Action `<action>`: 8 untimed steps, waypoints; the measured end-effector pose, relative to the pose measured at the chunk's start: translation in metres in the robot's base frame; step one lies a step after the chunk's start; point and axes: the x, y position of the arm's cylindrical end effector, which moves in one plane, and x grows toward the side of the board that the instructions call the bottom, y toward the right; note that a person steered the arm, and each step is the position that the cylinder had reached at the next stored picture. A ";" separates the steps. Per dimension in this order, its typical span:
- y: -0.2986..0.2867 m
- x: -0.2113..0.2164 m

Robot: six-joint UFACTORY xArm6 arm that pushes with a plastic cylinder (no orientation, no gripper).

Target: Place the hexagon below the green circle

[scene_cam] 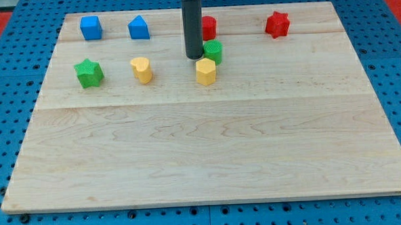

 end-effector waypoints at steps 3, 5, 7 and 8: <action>0.010 0.081; 0.076 0.028; 0.110 0.085; 0.107 0.102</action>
